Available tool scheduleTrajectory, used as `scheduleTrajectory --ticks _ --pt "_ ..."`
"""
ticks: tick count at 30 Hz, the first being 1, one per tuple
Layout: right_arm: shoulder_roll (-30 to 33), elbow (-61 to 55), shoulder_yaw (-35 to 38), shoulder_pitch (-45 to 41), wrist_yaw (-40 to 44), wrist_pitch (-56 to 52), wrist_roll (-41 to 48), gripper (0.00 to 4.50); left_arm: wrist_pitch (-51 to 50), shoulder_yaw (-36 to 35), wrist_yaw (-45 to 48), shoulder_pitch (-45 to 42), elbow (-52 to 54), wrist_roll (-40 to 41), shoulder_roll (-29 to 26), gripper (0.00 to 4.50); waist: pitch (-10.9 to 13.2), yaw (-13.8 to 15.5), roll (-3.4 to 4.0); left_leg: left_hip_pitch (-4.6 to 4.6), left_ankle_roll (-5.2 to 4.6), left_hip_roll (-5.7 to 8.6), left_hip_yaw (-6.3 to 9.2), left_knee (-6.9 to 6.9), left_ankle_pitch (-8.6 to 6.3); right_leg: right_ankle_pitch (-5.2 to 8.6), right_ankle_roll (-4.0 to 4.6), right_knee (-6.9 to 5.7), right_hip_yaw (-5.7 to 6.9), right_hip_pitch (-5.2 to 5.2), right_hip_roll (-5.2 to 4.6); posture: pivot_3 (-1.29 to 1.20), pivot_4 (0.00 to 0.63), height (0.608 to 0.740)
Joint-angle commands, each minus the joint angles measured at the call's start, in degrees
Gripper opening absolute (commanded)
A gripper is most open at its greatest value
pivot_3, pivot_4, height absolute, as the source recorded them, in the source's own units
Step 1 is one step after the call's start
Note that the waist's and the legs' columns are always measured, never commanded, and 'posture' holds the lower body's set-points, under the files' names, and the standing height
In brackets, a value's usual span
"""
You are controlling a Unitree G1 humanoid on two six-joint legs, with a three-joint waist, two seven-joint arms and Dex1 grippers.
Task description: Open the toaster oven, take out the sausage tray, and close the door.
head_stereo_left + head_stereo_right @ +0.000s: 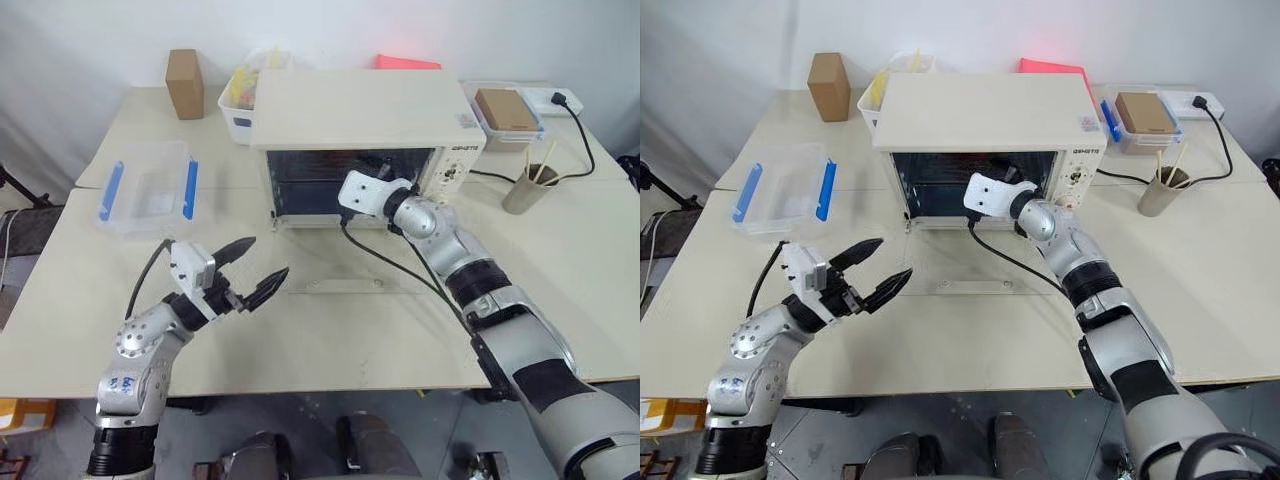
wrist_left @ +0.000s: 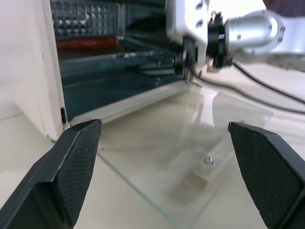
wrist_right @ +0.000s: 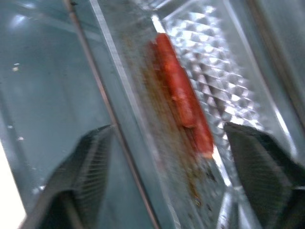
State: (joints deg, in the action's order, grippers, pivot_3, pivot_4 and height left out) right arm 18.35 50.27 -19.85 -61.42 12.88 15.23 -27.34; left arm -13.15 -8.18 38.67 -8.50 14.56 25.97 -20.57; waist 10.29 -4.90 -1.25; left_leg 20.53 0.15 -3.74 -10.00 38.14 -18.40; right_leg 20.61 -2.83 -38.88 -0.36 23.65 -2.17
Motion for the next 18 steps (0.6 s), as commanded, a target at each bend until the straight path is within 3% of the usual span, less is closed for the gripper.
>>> scheduleTrajectory --ticks 1,4,8,18 --pt "-0.7 1.6 0.0 -2.8 -1.6 1.9 -0.4 2.13 0.6 1.0 -1.5 -4.1 -1.5 -0.6 0.6 4.50 0.0 0.0 0.00 0.01 0.00 0.00 -0.01 0.00 0.00 0.00 0.00 -0.01 0.00 0.00 0.00 0.00 0.150 0.740" --pt "-0.9 1.0 -0.3 -3.1 -1.2 2.5 -0.7 1.54 0.4 1.0 -1.9 -15.1 -11.1 -1.0 1.1 4.50 0.0 -0.2 0.03 0.00 0.00 -0.03 -0.01 -0.09 0.00 0.00 0.00 0.00 0.00 0.03 0.03 0.00 0.150 0.740" --pt "-0.2 -0.8 -0.4 -2.2 -0.5 3.1 -1.0 0.17 1.1 0.9 1.3 -24.5 -20.7 -0.5 0.7 4.50 0.0 -0.1 -0.01 0.08 0.06 0.00 0.02 -0.04 0.11 0.00 0.00 -0.03 0.05 0.05 0.04 0.00 0.150 0.740" --pt "1.8 -8.1 0.5 1.3 -0.2 2.5 -1.0 0.00 3.5 0.7 5.0 -31.0 -28.8 -1.4 0.1 4.50 0.0 0.0 -0.03 0.17 0.09 -0.08 0.08 -0.10 0.12 0.00 0.01 -0.12 0.17 0.12 0.06 0.00 0.150 0.740"
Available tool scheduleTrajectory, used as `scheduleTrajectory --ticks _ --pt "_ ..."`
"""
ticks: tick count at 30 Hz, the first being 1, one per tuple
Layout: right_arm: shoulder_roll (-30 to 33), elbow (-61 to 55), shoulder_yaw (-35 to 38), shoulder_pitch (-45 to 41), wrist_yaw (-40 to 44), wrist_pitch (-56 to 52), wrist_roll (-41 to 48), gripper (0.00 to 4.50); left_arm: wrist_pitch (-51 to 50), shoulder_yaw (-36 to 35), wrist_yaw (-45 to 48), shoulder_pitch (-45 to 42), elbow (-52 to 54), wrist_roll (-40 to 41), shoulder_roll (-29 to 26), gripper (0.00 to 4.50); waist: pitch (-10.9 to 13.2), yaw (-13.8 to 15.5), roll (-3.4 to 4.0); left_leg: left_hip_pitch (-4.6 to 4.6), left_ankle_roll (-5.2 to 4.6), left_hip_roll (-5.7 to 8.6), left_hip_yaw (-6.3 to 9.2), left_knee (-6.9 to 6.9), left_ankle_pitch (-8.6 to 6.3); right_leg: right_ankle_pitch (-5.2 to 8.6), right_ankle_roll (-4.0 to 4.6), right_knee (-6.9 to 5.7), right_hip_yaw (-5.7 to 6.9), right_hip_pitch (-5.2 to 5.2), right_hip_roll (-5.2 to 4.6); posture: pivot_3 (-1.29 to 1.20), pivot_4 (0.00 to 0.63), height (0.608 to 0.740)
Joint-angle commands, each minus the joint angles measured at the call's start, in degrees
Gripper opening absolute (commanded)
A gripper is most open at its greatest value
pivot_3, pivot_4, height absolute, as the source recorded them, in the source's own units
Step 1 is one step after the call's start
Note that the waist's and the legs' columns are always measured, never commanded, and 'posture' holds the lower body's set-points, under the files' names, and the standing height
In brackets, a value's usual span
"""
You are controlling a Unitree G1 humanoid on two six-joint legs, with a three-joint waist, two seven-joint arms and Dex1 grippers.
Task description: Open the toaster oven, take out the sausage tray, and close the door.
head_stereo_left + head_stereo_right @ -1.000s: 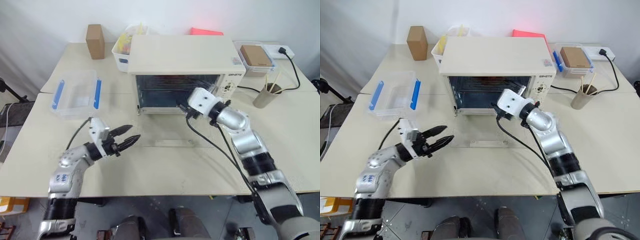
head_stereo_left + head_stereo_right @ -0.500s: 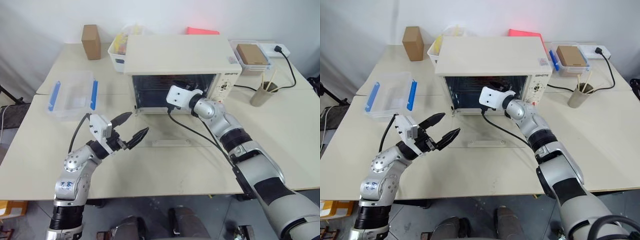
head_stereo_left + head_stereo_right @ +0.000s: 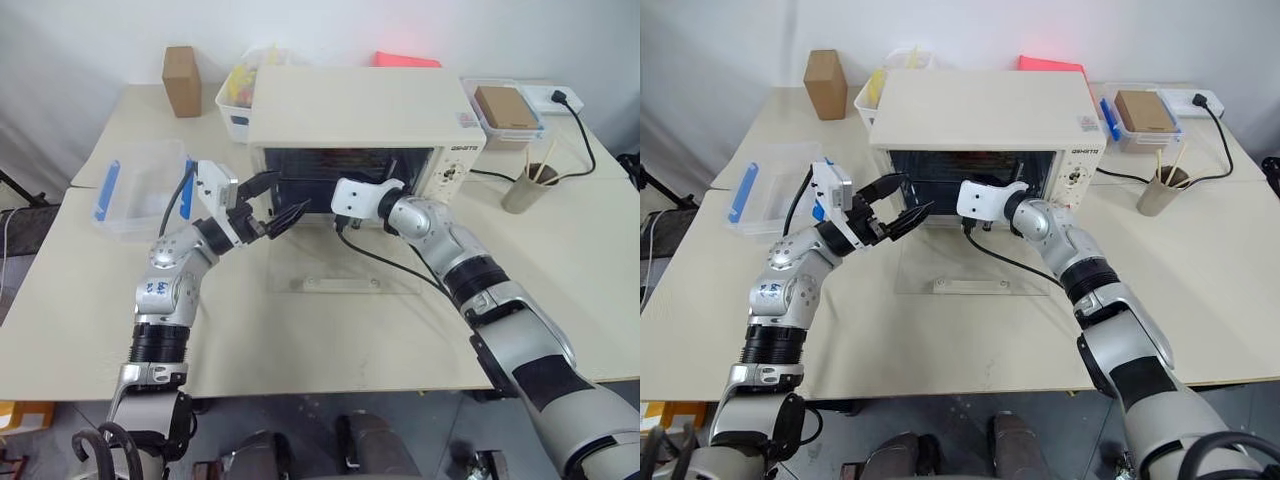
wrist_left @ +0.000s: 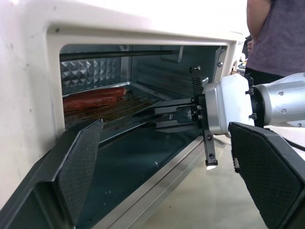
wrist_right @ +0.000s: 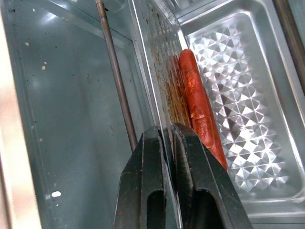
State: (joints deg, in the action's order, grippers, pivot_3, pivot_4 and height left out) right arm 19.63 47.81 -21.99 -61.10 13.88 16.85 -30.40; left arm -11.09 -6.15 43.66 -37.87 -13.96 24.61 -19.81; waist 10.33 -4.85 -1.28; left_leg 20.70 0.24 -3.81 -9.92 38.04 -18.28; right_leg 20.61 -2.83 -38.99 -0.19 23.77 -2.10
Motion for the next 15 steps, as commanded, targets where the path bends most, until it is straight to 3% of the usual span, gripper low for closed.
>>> scheduleTrajectory --ticks 1,7,15 --pt "0.9 -6.7 2.6 1.5 -0.8 1.2 2.1 0.00 1.5 -1.4 0.1 -1.9 -0.6 0.0 -0.6 4.50 0.0 0.0 0.00 0.00 0.00 0.01 0.00 0.01 0.00 0.00 0.00 0.00 -0.01 0.00 -0.01 0.00 0.150 0.740" --pt "4.6 -19.5 2.5 7.4 5.9 -0.5 2.6 0.00 1.1 -1.4 1.7 -2.4 -1.3 0.8 -0.4 4.50 0.0 0.1 0.00 0.18 0.00 0.00 0.10 0.02 0.00 0.00 0.00 -0.01 0.09 0.09 0.00 0.00 0.150 0.740" --pt "10.2 -45.0 6.2 21.3 13.6 -8.4 2.7 0.00 0.6 -1.7 2.7 -5.9 -7.5 0.4 -0.4 4.50 0.0 0.6 0.00 0.41 0.00 0.02 0.17 0.22 0.00 0.00 0.00 0.03 0.12 0.25 -0.01 0.00 0.150 0.740"
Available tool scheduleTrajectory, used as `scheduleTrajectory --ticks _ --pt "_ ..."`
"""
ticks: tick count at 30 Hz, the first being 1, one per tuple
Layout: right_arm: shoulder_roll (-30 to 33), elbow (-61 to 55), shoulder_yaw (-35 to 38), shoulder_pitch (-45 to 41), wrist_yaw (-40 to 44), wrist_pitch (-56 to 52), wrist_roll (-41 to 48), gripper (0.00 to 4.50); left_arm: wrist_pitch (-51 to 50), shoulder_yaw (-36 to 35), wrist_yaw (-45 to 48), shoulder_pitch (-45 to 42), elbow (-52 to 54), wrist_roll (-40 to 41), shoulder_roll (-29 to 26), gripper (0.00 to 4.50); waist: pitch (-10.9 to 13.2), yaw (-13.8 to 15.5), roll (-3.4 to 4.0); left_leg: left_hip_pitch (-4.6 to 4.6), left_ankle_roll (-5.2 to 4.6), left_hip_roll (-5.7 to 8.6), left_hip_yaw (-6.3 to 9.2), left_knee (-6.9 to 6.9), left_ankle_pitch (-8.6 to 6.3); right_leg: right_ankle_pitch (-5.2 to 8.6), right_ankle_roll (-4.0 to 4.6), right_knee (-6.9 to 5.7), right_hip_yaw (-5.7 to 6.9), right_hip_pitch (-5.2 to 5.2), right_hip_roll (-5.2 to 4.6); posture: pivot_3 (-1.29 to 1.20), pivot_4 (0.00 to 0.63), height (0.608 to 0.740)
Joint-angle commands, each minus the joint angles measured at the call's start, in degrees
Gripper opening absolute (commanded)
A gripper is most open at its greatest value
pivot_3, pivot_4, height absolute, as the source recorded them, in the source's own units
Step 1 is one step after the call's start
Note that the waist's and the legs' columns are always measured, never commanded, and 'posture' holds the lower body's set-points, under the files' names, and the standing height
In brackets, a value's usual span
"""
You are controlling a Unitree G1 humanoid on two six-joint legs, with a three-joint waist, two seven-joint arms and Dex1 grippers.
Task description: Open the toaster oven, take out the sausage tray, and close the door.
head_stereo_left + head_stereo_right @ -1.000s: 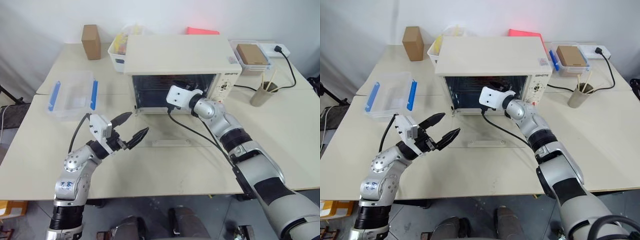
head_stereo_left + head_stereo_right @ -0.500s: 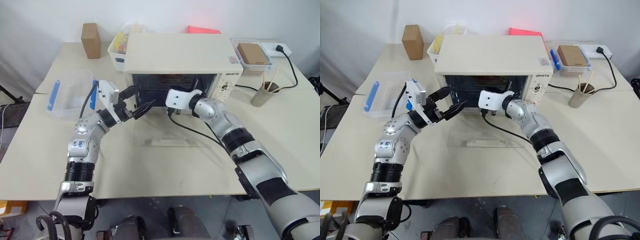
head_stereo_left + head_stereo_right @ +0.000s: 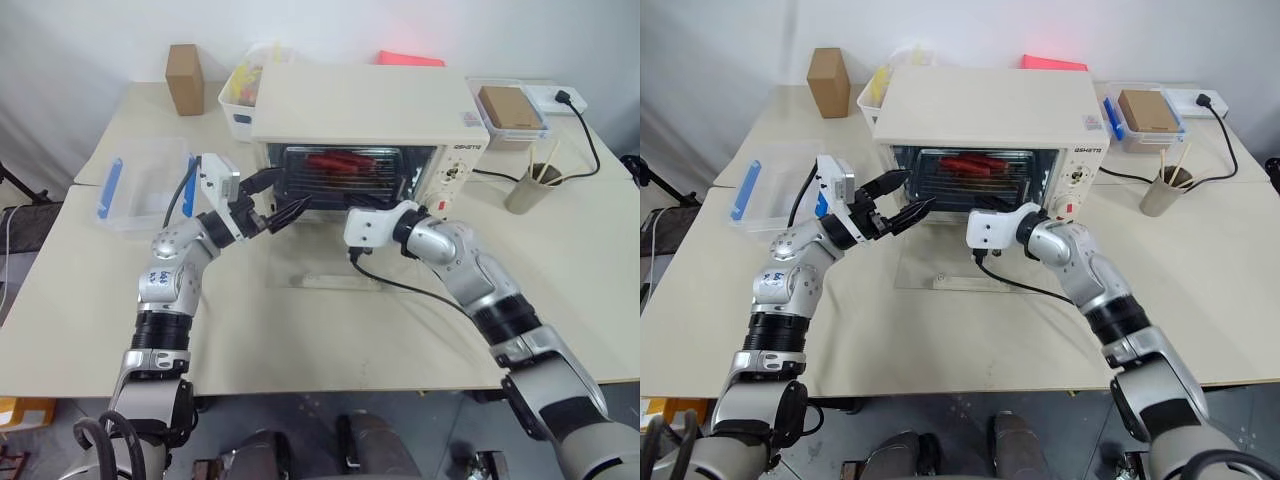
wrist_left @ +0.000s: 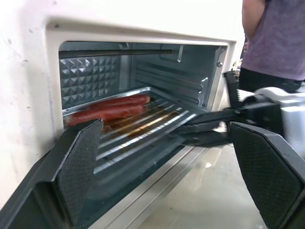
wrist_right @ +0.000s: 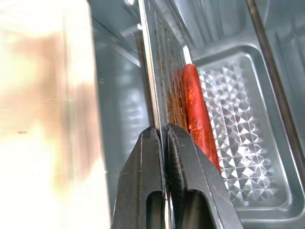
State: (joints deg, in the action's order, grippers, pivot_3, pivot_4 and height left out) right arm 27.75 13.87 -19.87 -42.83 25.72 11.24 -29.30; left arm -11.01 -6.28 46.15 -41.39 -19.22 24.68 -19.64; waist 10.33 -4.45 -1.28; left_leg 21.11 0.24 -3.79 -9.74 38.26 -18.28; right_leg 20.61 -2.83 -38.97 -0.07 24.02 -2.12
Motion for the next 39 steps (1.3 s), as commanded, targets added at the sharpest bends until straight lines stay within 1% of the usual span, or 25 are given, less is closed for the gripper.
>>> scheduleTrajectory --ticks 1,8,10,12,15,18,20,21,23,24,26,28,31,34,36,37,38,39 --pt "2.5 -13.9 4.6 4.6 2.5 -3.8 1.8 0.00 0.6 -1.6 0.5 -2.7 -3.0 0.3 -0.7 4.50 0.0 0.4 0.00 0.01 0.00 0.02 -0.01 0.02 0.00 0.00 0.00 -0.01 0.00 0.00 -0.01 0.00 0.150 0.740" --pt "4.2 -29.3 5.9 15.4 6.0 -8.3 1.1 0.00 -1.2 -1.7 2.5 -3.2 -4.6 0.9 -1.1 4.50 0.0 1.4 0.00 0.01 0.00 0.02 -0.03 0.11 0.00 0.00 0.00 -0.04 -0.02 0.00 0.00 0.00 0.150 0.740" --pt "4.4 -31.1 5.7 17.0 6.4 -8.6 0.4 0.00 -2.5 -1.6 3.1 -2.9 -4.2 1.1 -1.5 4.50 0.0 1.3 -0.01 0.01 0.00 0.03 -0.05 0.13 0.00 0.00 0.00 -0.05 -0.04 0.00 0.00 0.00 0.150 0.740" --pt "4.3 -32.5 5.5 17.9 6.6 -9.0 0.0 0.00 -4.7 -1.5 4.7 -1.4 -1.5 2.1 -2.4 4.50 0.0 1.1 -0.01 -0.02 0.00 0.03 -0.07 0.17 0.00 0.00 0.00 -0.11 -0.07 0.00 0.02 0.00 0.150 0.740" --pt "4.4 -33.7 5.5 18.6 7.0 -9.0 -0.3 0.00 -8.5 -2.9 4.4 0.7 1.7 4.2 -3.5 4.50 0.0 1.1 -0.01 -0.05 0.00 0.01 -0.07 0.17 0.00 0.00 0.00 -0.14 -0.07 0.00 0.05 0.00 0.150 0.740" --pt "5.5 -35.2 5.5 20.6 8.0 -8.1 0.0 0.00 -17.8 -5.4 4.7 4.6 6.9 9.3 -6.4 4.50 0.0 1.1 -0.01 -0.03 0.00 0.01 -0.05 0.15 0.00 0.00 0.00 -0.11 -0.08 0.01 0.03 0.00 0.150 0.740" --pt "6.2 -36.2 5.3 21.7 8.7 -7.5 0.5 0.00 -28.3 -6.3 2.9 6.6 10.7 13.3 -8.9 4.50 0.0 1.1 -0.03 -0.03 0.00 0.00 -0.03 0.12 0.00 0.00 0.00 -0.09 -0.07 0.01 0.03 0.00 0.150 0.740" --pt "6.7 -36.7 5.1 22.2 9.4 -6.6 1.1 0.00 -35.8 -7.5 1.4 7.6 12.6 16.6 -10.4 4.50 0.0 1.2 -0.03 -0.02 0.00 0.00 -0.01 0.12 0.00 0.00 0.00 -0.08 -0.07 0.01 0.02 0.00 0.150 0.740" --pt "7.2 -37.1 4.8 22.5 10.3 -5.3 1.9 0.00 -47.1 -9.6 -1.3 8.9 14.9 21.8 -12.2 4.50 0.0 1.2 -0.05 -0.02 0.00 0.02 0.00 0.15 0.00 0.00 0.00 -0.11 -0.07 0.01 -0.01 0.00 0.150 0.740" --pt "7.3 -37.1 4.8 22.5 10.7 -4.9 2.0 0.00 -51.0 -10.4 -2.3 9.2 15.6 23.6 -12.7 4.50 0.0 1.2 -0.06 -0.01 0.00 0.02 0.01 0.18 0.00 0.00 0.00 -0.12 -0.07 0.00 -0.01 0.00 0.150 0.740" --pt "6.9 -36.4 4.0 21.6 11.4 -3.8 2.5 0.00 -60.3 -13.1 -5.5 9.0 15.9 28.6 -12.2 4.50 0.0 1.3 -0.08 -0.01 -0.01 0.03 0.03 0.21 0.00 0.00 0.00 -0.14 -0.06 0.00 -0.02 0.00 0.150 0.740" --pt "6.5 -35.6 3.3 20.6 12.0 -2.6 2.9 0.00 -65.8 -16.0 -9.0 8.6 16.4 32.5 -10.4 4.50 0.1 1.2 -0.09 -0.01 -0.01 0.04 0.07 0.25 0.00 0.00 0.00 -0.16 -0.04 -0.01 -0.02 0.00 0.150 0.740" --pt "5.7 -33.8 2.1 18.7 12.2 -1.0 3.0 0.00 -70.3 -19.8 -14.0 8.2 16.7 36.2 -7.3 4.50 0.1 1.2 -0.12 -0.01 -0.01 0.03 0.09 0.30 0.00 0.00 0.00 -0.18 -0.02 -0.01 -0.02 0.00 0.150 0.740" --pt "5.1 -31.7 1.1 16.8 12.7 1.0 3.4 0.00 -72.3 -22.0 -18.3 8.4 17.1 38.2 -4.5 4.50 0.1 1.2 -0.14 -0.01 -0.01 0.04 0.09 0.36 0.00 0.00 0.00 -0.22 -0.02 -0.01 -0.02 0.00 0.150 0.740" --pt "5.0 -30.1 0.3 15.4 13.4 2.8 3.9 0.00 -72.9 -22.8 -21.8 8.8 17.4 38.8 -1.8 4.11 0.1 1.2 -0.14 -0.01 -0.01 0.04 0.09 0.39 -0.01 0.00 0.00 -0.23 -0.02 -0.01 -0.02 0.00 0.150 0.740" --pt "4.9 -29.7 0.2 15.1 13.5 3.1 4.2 0.00 -73.2 -23.0 -23.3 8.9 17.5 38.7 -1.0 3.99 0.1 1.2 -0.15 -0.02 -0.01 0.04 0.09 0.40 -0.01 0.00 0.00 -0.23 -0.03 -0.02 -0.02 0.00 0.150 0.740" --pt "5.0 -29.4 0.1 14.9 13.6 3.4 4.4 0.00 -73.4 -23.1 -24.6 9.1 17.8 38.7 -0.1 3.78 0.1 1.3 -0.15 -0.01 -0.01 0.04 0.10 0.42 -0.01 0.00 0.00 -0.24 -0.02 -0.02 -0.03 0.00 0.150 0.740" --pt "4.9 -29.2 0.2 14.9 13.7 3.5 4.7 0.00 -73.4 -23.1 -25.3 9.3 18.3 38.7 0.5 3.42 0.1 1.3 -0.17 -0.01 -0.01 0.05 0.10 0.43 -0.01 0.00 0.00 -0.25 -0.03 -0.02 -0.03 0.00 0.150 0.740"
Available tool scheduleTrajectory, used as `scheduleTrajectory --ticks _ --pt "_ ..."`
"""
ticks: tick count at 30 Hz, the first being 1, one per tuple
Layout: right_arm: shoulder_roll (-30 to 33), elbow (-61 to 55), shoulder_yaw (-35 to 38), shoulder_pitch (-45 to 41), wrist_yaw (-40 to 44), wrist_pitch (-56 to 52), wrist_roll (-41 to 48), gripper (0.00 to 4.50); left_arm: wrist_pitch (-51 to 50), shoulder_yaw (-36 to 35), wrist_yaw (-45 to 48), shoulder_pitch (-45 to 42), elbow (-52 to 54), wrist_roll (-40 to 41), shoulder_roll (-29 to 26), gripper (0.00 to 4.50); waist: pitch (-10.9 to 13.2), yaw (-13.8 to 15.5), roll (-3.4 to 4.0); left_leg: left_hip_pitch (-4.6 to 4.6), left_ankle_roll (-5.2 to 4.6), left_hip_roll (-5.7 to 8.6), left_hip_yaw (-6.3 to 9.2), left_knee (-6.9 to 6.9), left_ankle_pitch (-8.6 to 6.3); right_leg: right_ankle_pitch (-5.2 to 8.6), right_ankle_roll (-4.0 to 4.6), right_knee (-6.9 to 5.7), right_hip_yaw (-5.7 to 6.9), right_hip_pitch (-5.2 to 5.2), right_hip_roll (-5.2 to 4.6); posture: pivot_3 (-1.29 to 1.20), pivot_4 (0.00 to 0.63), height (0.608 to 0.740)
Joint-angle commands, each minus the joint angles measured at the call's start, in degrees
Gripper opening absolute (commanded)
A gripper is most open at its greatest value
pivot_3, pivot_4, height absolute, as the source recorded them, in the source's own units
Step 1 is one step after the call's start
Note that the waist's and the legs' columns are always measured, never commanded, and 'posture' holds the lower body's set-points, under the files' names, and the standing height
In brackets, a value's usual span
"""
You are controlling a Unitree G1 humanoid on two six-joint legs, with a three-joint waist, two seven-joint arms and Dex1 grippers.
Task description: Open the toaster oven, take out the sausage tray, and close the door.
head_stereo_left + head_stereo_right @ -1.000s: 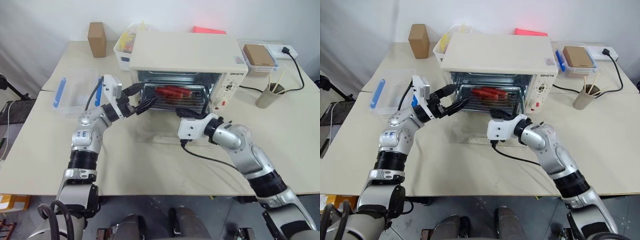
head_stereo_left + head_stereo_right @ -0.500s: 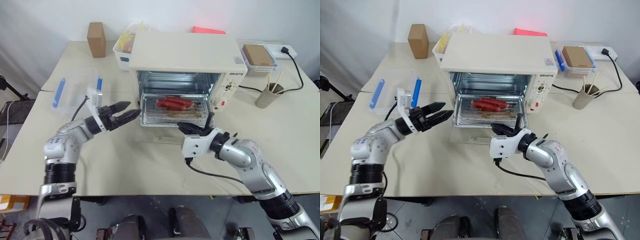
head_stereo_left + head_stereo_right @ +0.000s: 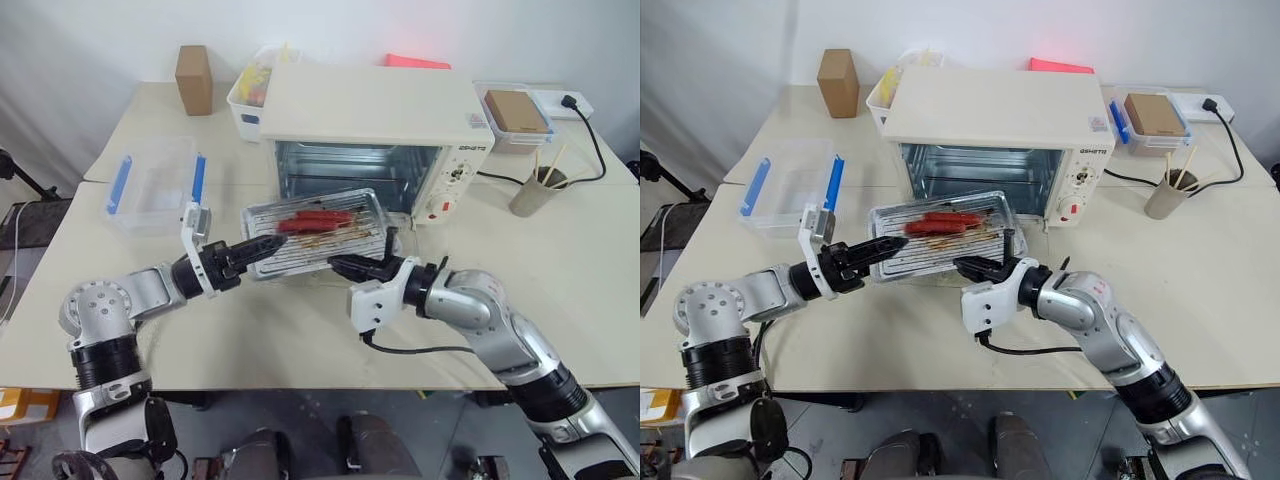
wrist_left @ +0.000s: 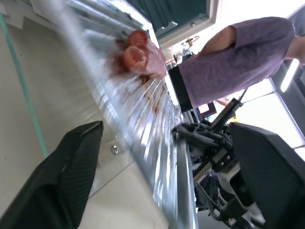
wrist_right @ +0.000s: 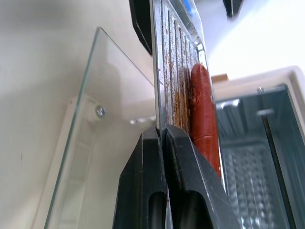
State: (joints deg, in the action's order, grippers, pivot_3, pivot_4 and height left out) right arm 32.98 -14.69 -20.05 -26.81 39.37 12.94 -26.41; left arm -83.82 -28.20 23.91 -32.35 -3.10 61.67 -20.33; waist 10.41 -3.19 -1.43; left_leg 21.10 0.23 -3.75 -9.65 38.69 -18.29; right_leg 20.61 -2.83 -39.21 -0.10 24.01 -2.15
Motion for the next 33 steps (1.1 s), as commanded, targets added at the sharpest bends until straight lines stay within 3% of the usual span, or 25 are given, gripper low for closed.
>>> scheduleTrajectory --ticks 1,11,12,14,22,25,28,30,33 --pt "-0.3 -0.5 0.4 -1.2 0.2 2.1 1.9 0.00 -1.0 -1.5 -3.9 0.4 2.4 2.3 1.9 3.16 0.0 0.0 -0.02 0.01 0.00 0.00 0.00 0.00 0.00 0.00 0.00 0.00 0.00 0.00 0.00 0.00 0.150 0.740" --pt "0.5 1.6 1.2 -1.8 1.3 3.5 3.2 0.00 -5.0 -7.6 -11.7 -0.6 -0.7 5.6 5.1 0.13 0.0 0.0 -0.03 -0.01 0.00 0.00 0.02 0.08 0.00 0.00 0.00 -0.09 0.01 0.00 -0.01 0.00 0.150 0.740" --pt "0.5 1.7 1.7 -1.6 1.6 3.2 4.4 0.00 -5.9 -9.2 -12.9 -1.2 -2.2 6.6 5.4 0.03 0.0 0.0 -0.03 0.00 0.00 0.01 0.02 0.08 0.00 0.00 0.00 -0.09 0.01 0.00 -0.02 0.00 0.150 0.740" --pt "0.2 1.6 2.6 -1.2 2.1 2.0 6.7 0.25 -7.3 -11.5 -15.1 -2.0 -4.3 8.5 5.5 0.01 0.0 0.1 -0.05 0.00 0.00 0.01 0.02 0.11 0.00 0.00 0.00 -0.11 0.01 0.00 -0.03 0.00 0.150 0.740" --pt "4.5 2.8 6.3 0.7 3.2 5.5 11.6 2.57 -8.7 -14.2 -24.0 -0.6 -10.8 21.0 2.6 0.00 0.1 0.0 -0.12 0.00 0.00 0.02 0.10 0.15 0.00 0.00 0.00 -0.15 0.05 -0.01 -0.06 0.00 0.150 0.740" --pt "6.9 4.0 11.6 3.8 3.4 5.5 16.9 2.57 -8.2 -13.8 -27.7 3.0 -11.9 28.9 0.0 0.00 0.1 0.0 -0.13 -0.01 0.01 0.02 0.17 0.14 -0.01 0.00 0.00 -0.16 0.12 -0.05 -0.08 0.00 0.150 0.740" --pt "9.9 6.3 16.3 7.4 4.7 5.7 21.7 2.57 -2.8 -10.0 -33.1 9.5 -10.9 42.2 -3.7 0.00 0.1 -0.1 -0.13 -0.03 0.01 0.02 0.18 0.12 -0.01 0.00 0.00 -0.14 0.10 -0.06 -0.09 0.00 0.150 0.740" --pt "11.8 8.6 19.0 10.7 7.3 4.4 26.3 2.19 0.4 -6.3 -35.4 14.4 -10.4 49.5 -8.0 0.00 0.1 0.0 -0.14 -0.06 0.00 0.01 0.27 0.13 -0.01 0.01 0.01 -0.15 0.14 -0.11 -0.10 0.00 0.150 0.740" --pt "13.3 13.8 23.6 14.1 10.9 7.6 33.1 1.29 4.1 -8.2 -33.8 19.7 -8.7 51.3 -9.4 0.00 0.1 0.1 -0.14 -0.13 -0.01 0.03 0.43 0.19 -0.02 0.03 0.05 -0.05 0.26 -0.32 -0.14 0.00 0.150 0.740"
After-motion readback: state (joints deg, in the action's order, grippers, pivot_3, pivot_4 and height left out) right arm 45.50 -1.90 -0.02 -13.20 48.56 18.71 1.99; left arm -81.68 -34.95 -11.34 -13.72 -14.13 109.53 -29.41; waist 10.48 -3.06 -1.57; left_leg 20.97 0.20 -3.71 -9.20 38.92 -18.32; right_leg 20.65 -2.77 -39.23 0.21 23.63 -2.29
